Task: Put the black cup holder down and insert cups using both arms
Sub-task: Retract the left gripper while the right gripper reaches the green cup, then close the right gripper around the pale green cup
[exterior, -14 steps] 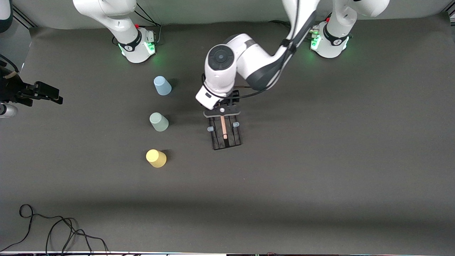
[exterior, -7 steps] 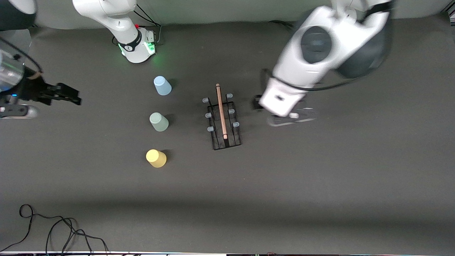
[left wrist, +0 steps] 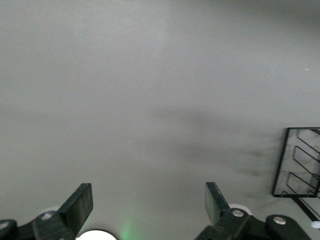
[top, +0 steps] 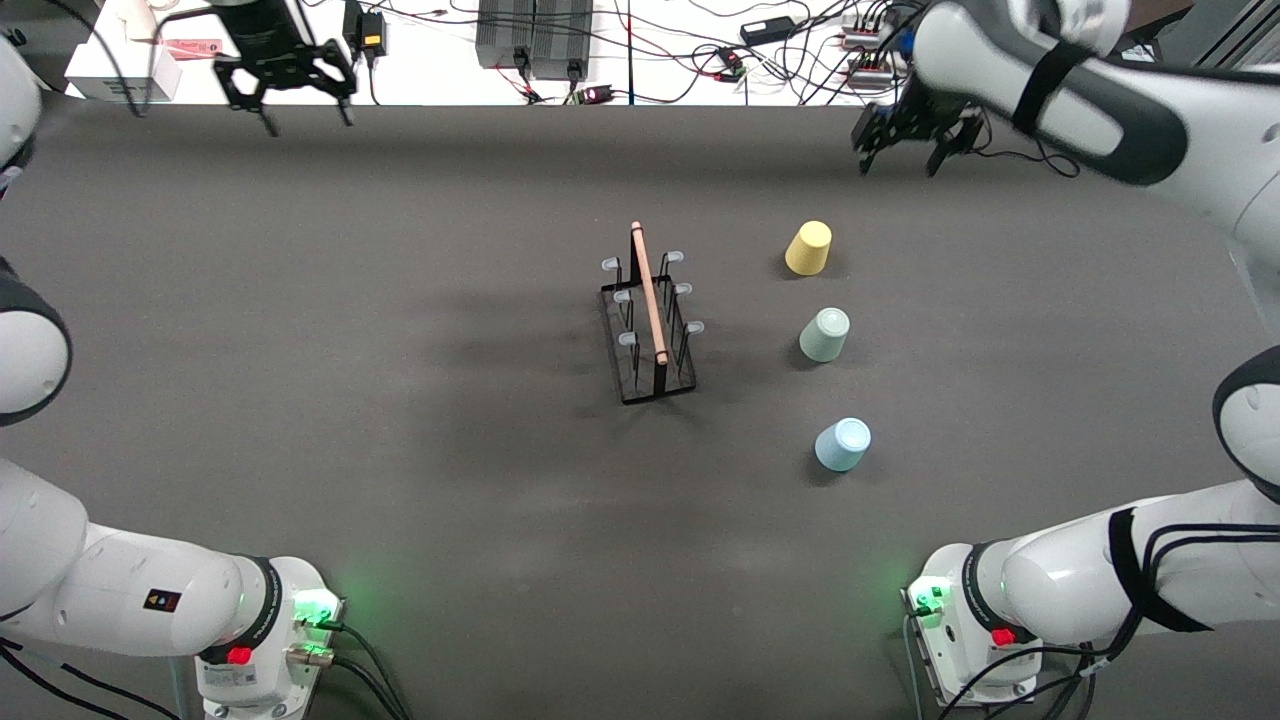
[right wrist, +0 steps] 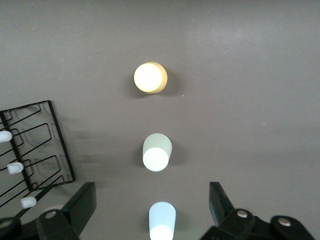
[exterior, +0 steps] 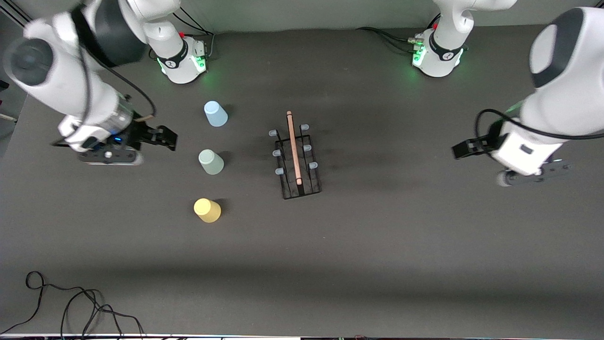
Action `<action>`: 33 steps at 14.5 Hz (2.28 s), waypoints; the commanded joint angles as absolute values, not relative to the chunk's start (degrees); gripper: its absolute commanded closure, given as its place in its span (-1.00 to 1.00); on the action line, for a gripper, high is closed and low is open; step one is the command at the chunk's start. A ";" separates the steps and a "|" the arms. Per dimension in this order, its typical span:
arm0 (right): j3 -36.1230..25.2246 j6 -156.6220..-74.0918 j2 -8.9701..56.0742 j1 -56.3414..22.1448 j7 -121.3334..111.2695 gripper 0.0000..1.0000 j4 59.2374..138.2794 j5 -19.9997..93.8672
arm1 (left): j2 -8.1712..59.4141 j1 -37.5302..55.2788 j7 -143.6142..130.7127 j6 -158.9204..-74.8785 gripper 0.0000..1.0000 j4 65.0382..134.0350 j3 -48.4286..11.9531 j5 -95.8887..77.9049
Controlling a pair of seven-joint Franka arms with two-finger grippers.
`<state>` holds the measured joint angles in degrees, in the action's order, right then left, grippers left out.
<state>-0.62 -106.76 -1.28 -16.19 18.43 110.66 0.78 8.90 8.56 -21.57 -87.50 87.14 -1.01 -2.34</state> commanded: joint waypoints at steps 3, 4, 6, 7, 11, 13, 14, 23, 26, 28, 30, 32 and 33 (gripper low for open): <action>-1.05 -124.68 -4.22 -17.22 19.25 -0.99 127.68 1.67 | 3.43 2.03 -14.94 -86.75 -1.00 90.53 -1.85 -1.14; -1.05 -127.94 -3.44 -17.31 19.25 -0.99 129.88 1.76 | 2.82 2.11 -14.94 -86.92 -1.00 91.14 -1.85 -0.36; -1.05 -132.61 -1.42 -18.19 19.34 -0.99 132.97 1.84 | 2.64 2.29 -13.11 -87.97 -1.00 91.23 -2.11 1.84; -1.05 -134.54 -0.10 -18.45 19.95 -0.99 133.94 1.85 | 2.55 1.94 -9.44 -87.89 -1.00 91.14 -1.94 1.85; -1.23 -140.26 6.31 -21.97 24.61 -0.99 134.82 1.85 | 2.11 -0.71 -1.23 -85.60 -1.00 90.53 -2.02 1.84; -1.41 -141.15 7.73 -21.97 24.61 -0.99 134.91 1.85 | 1.67 -0.70 -1.23 -86.65 -1.00 89.48 -2.02 1.93; -1.41 -141.41 8.34 -21.97 24.52 -0.99 135.09 1.85 | 1.15 -0.53 -0.45 -87.53 -1.00 89.39 -1.93 1.93; -2.46 -142.91 11.07 -21.80 23.55 -0.99 137.37 1.76 | 0.09 2.81 2.72 -87.19 -1.00 90.53 3.34 1.23; -2.46 -143.00 12.21 -21.88 23.55 -0.99 137.29 1.76 | 0.18 2.38 2.72 -87.36 -1.00 90.26 3.25 1.23; -2.37 -143.09 12.48 -21.88 23.64 -0.99 137.29 1.84 | 0.00 2.46 2.46 -86.93 -1.00 90.26 3.25 1.14; -2.37 -143.09 13.27 -21.97 23.73 -0.99 137.11 1.85 | 0.00 2.72 2.20 -86.84 -1.00 90.18 3.25 1.14; -2.29 -143.00 13.45 -21.97 23.73 -0.73 137.11 1.85 | 0.26 2.81 2.55 -87.62 -1.00 90.26 3.25 1.14; -2.29 -142.91 13.36 -21.97 23.64 -0.12 137.02 1.85 | 0.44 2.73 2.72 -88.32 -1.00 90.18 3.25 1.06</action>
